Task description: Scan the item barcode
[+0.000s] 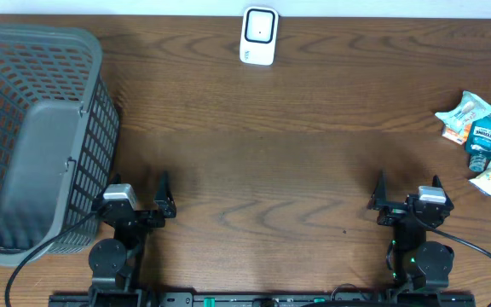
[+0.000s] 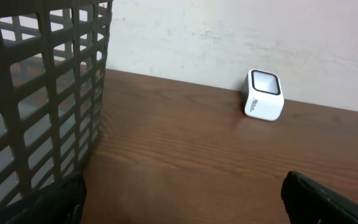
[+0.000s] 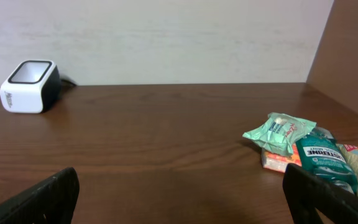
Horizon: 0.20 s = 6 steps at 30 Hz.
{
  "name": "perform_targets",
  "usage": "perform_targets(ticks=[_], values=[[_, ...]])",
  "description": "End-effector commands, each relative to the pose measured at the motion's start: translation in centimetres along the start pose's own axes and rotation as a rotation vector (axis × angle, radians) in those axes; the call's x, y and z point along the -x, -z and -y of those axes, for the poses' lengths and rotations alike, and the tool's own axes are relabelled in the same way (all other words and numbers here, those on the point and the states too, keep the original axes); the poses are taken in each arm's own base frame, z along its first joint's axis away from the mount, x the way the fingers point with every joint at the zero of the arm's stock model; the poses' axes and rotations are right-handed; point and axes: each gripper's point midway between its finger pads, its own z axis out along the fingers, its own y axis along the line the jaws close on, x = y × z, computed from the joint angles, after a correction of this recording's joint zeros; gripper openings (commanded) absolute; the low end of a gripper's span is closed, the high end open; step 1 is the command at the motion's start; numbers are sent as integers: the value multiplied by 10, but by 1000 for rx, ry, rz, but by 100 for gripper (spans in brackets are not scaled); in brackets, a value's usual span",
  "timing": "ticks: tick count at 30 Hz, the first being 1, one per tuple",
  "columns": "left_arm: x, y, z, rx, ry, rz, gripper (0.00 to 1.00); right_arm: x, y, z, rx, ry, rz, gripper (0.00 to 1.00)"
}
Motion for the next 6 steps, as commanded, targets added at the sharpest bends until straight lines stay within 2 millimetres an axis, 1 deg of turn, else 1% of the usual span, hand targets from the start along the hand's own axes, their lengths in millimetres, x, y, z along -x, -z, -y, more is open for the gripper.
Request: perform_targets(ticks=[1,6], values=[[-15,-1,-5,16,10,-48,98,0,0,3,-14,14,0,99],[-15,-1,-5,17,10,-48,98,0,0,3,-14,14,0,99]])
